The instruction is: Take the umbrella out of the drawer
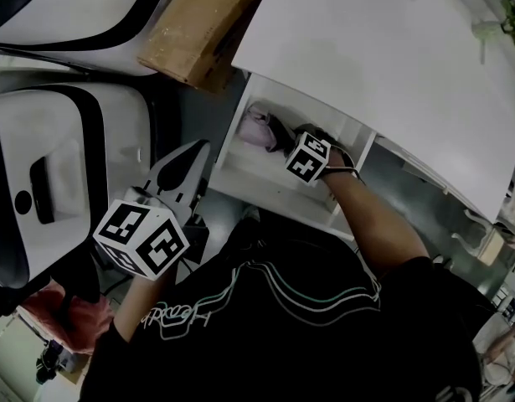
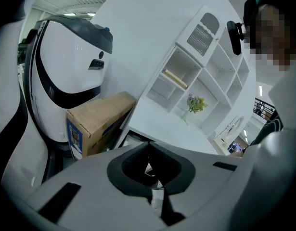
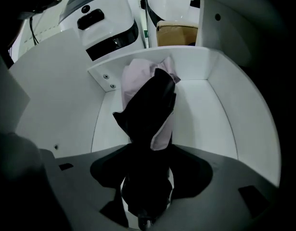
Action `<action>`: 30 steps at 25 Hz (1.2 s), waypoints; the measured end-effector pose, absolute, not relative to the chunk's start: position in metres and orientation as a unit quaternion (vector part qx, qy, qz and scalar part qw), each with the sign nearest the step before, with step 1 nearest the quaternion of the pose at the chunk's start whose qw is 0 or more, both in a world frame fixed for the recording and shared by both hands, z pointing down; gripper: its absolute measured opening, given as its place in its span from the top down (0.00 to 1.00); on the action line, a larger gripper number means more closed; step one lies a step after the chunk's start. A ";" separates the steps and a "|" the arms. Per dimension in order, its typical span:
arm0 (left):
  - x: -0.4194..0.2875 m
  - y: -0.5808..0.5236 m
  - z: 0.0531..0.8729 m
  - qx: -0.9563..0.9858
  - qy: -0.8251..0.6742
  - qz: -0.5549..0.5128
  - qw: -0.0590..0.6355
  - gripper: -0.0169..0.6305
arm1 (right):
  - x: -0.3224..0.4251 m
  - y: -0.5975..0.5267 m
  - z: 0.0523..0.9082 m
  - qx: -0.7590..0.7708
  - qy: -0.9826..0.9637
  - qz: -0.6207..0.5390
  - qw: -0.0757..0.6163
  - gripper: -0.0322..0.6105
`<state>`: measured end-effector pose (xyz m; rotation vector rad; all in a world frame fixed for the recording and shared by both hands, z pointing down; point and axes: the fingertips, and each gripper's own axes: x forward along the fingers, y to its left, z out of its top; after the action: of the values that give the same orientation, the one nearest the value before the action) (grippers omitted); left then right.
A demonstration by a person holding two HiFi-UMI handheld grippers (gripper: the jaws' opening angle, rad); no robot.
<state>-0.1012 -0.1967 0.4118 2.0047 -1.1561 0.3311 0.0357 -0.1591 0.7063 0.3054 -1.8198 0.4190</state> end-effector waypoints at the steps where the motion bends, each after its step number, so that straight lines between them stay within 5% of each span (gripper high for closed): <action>1: -0.102 -0.197 0.413 0.788 -0.456 0.130 0.392 0.94 | 0.036 -0.160 0.708 0.133 -0.778 0.178 0.588 0.58; 30: -0.096 -0.156 0.409 0.805 -0.410 0.114 0.412 0.94 | 0.040 -0.153 0.677 0.177 -0.766 0.183 0.590 0.62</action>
<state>-0.0960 -0.1556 0.4095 2.0258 -1.0325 0.2874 0.0396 -0.1527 0.6768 0.4124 -1.7837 0.4255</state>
